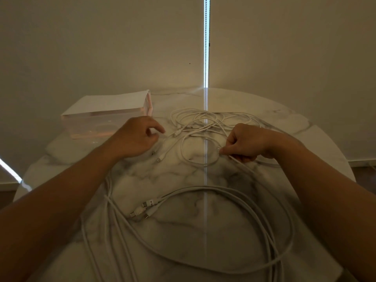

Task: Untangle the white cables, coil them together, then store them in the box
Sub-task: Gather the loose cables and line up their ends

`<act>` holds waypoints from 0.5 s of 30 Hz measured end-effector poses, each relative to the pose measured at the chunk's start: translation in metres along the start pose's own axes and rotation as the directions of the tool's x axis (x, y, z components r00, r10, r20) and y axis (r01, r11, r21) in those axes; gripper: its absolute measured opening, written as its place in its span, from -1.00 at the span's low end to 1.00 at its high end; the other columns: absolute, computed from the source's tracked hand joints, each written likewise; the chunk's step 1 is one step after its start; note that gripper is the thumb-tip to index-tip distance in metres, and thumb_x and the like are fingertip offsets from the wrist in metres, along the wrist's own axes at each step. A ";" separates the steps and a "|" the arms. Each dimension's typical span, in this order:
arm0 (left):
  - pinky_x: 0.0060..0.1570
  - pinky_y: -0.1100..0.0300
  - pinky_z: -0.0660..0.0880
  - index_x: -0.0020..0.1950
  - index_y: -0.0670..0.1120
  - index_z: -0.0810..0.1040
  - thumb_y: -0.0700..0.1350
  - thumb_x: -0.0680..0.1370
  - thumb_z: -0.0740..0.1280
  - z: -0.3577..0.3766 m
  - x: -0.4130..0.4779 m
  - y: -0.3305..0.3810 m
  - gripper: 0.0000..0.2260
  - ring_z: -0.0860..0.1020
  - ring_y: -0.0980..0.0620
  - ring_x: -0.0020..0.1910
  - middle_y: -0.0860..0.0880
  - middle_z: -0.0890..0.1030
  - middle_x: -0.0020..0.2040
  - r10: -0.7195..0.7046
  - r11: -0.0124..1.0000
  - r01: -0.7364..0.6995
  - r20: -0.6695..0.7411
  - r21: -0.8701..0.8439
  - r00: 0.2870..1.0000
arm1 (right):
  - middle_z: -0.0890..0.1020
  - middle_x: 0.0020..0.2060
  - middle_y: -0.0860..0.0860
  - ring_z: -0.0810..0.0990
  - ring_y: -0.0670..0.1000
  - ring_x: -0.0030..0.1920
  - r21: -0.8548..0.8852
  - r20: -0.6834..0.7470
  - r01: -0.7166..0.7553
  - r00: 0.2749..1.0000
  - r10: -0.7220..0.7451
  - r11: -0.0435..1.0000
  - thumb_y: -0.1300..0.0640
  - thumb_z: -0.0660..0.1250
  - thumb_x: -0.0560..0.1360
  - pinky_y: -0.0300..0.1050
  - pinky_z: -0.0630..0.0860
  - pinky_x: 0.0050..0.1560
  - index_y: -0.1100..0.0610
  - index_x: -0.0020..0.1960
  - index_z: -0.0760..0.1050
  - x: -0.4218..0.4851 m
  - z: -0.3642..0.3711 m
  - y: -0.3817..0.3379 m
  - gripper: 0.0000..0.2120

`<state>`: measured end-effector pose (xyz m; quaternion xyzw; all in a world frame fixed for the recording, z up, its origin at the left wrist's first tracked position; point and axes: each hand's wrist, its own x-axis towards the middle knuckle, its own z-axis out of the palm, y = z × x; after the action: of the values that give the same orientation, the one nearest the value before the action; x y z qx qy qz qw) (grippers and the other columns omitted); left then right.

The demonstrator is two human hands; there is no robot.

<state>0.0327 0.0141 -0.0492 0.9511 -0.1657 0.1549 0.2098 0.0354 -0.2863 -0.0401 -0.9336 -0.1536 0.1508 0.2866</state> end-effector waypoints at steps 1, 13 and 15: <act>-0.01 0.14 0.50 0.02 -0.01 0.66 -0.16 0.51 0.37 -0.005 -0.006 -0.013 -0.86 0.55 0.03 -0.12 0.01 0.62 0.04 -0.079 0.994 0.079 -0.012 0.077 0.997 | 0.54 -0.55 0.07 0.45 -0.04 -0.57 0.000 -0.003 -0.011 1.000 0.011 1.000 0.06 0.38 0.52 -0.18 0.46 -0.42 0.22 -0.42 0.53 0.000 -0.001 0.000 -0.62; -0.04 0.05 0.47 0.11 -0.07 0.47 0.02 0.52 0.40 -0.006 -0.029 -0.070 -0.74 0.54 -0.12 -0.02 -0.07 0.58 -0.05 -0.438 0.876 0.441 -0.062 0.193 0.897 | 0.51 -0.58 0.12 0.42 0.02 -0.58 0.026 0.012 -0.085 0.996 0.084 0.996 -0.17 0.30 0.55 -0.18 0.42 -0.41 0.20 -0.45 0.46 -0.005 0.001 -0.006 -0.45; 0.00 0.07 0.46 0.12 -0.09 0.54 0.02 0.52 0.40 -0.007 -0.024 -0.071 -0.74 0.54 -0.09 -0.03 -0.08 0.60 -0.05 -0.440 0.883 0.439 -0.033 0.169 0.898 | 0.60 -0.52 0.17 0.49 0.04 -0.55 -0.042 -0.019 -0.080 0.997 0.079 0.996 -0.20 0.25 0.57 -0.16 0.48 -0.37 0.32 -0.30 0.57 -0.004 0.004 -0.007 -0.41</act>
<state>0.0371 0.0839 -0.0769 0.9789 0.0672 0.1143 0.1557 0.0292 -0.2801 -0.0384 -0.9461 -0.1172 0.1506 0.2616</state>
